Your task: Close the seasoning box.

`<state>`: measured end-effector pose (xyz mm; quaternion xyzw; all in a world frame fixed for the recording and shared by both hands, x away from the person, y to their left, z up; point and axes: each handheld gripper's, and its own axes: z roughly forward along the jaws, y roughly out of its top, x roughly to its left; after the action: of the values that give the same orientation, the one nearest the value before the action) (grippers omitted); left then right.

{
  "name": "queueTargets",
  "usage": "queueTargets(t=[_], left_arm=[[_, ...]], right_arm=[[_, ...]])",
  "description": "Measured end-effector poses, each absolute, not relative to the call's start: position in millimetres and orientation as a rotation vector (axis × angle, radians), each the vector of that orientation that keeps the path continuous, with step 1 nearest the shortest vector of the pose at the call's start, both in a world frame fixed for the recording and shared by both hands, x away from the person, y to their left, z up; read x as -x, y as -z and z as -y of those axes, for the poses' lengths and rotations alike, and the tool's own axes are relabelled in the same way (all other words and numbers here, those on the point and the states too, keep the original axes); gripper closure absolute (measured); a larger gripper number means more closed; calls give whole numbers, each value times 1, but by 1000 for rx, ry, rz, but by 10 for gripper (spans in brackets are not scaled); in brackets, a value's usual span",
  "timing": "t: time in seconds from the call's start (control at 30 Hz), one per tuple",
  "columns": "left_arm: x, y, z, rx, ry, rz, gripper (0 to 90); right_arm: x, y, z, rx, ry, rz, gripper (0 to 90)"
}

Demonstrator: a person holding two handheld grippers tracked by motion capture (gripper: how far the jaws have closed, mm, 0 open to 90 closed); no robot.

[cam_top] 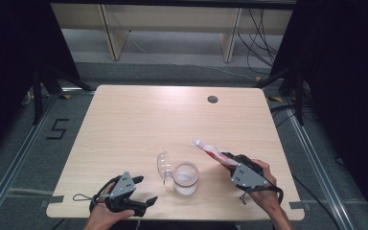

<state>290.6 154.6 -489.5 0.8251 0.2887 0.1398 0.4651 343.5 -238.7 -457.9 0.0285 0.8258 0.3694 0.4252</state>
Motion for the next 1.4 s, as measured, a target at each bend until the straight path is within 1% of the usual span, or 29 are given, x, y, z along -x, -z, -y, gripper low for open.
queueTargets(t=[0.23,0.27,0.57,0.6,0.67,0.93,1.03,1.13,1.2,1.23,1.4], left_arm=[[-290,490,-154,-2022,-338,-708,163],[-288,490,-153,-2005,-316,-740,163],[-289,490,-154,-2013,-346,-713,163],[-289,489,-155,-2026,-341,-711,162],[-288,490,-154,-1998,-325,-744,163],[-288,490,-154,-2000,-316,-740,163],[-290,489,-156,-2013,-342,-708,163],[-288,490,-153,-1987,-319,-750,162],[-290,489,-155,-2024,-343,-710,163],[-290,489,-154,-2015,-349,-714,163],[-289,490,-152,-2000,-317,-736,163]], right_arm=[[-353,464,240,-178,-1014,-2079,770],[-356,465,241,-202,-1034,-2079,770],[-370,470,238,-244,-1091,-2077,773],[-369,470,239,-271,-1097,-2071,773],[-370,470,240,-273,-1107,-2071,773],[-370,472,243,-348,-1103,-2069,770],[-371,472,249,-404,-1137,-2058,769],[-370,474,257,-473,-1173,-2032,765],[-369,474,262,-478,-1164,-2021,760],[-369,474,264,-487,-1170,-2021,760],[-368,475,265,-496,-1167,-2016,758]])
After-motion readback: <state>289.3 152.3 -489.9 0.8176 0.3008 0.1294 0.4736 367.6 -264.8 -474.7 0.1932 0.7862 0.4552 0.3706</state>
